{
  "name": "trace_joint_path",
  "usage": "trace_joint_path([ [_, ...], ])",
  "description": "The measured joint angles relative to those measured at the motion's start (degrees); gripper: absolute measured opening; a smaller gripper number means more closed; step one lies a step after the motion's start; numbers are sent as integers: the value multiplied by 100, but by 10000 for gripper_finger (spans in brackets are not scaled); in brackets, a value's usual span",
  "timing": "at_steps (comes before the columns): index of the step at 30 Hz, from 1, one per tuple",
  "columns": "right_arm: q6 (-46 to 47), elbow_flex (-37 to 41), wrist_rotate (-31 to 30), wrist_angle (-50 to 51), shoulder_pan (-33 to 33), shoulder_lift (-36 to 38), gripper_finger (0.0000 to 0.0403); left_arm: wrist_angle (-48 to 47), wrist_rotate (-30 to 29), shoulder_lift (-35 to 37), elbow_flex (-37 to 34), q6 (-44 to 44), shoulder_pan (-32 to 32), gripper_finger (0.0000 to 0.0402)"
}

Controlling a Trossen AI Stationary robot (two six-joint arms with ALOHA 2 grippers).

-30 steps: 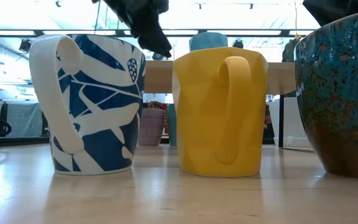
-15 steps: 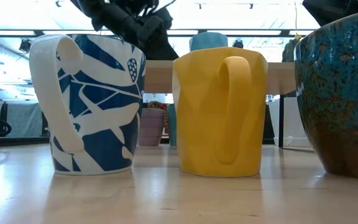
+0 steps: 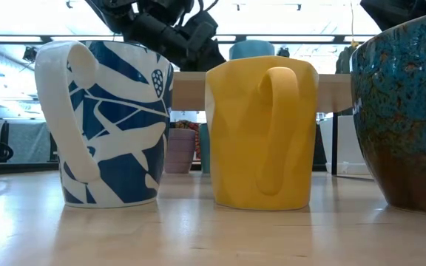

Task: Place coffee mugs
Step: Put the light blue mug on the shelf

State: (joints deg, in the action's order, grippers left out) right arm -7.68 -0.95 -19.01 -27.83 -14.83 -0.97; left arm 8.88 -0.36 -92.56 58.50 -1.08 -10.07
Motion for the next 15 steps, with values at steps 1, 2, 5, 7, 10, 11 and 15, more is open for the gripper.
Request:
trace_joint_path([
  [1, 0, 0, -2, -10, 0, 2, 18, 5, -8, -8, 0, 0, 0, 288],
  [2, 0, 0, -2, -21, 0, 2, 18, 20, -8, -8, -2, 0, 17, 288],
  [5, 0, 0, 0, -37, 1, 1, 18, 109, -29, -84, 7, -67, 62, 288],
  [7, 0, 0, 0, -44, 0, 2, 18, 80, -52, -158, 6, -94, 94, 288],
  [10, -2, 0, 0, -64, 0, 2, 18, 249, -29, -243, 4, -110, 131, 288],
  [11, -2, 0, 0, -64, 0, 2, 18, 292, -8, -271, 4, -130, 131, 288],
  [15, -2, 0, 0, -77, 2, 2, 18, 408, 64, -314, 66, -256, 131, 288],
])
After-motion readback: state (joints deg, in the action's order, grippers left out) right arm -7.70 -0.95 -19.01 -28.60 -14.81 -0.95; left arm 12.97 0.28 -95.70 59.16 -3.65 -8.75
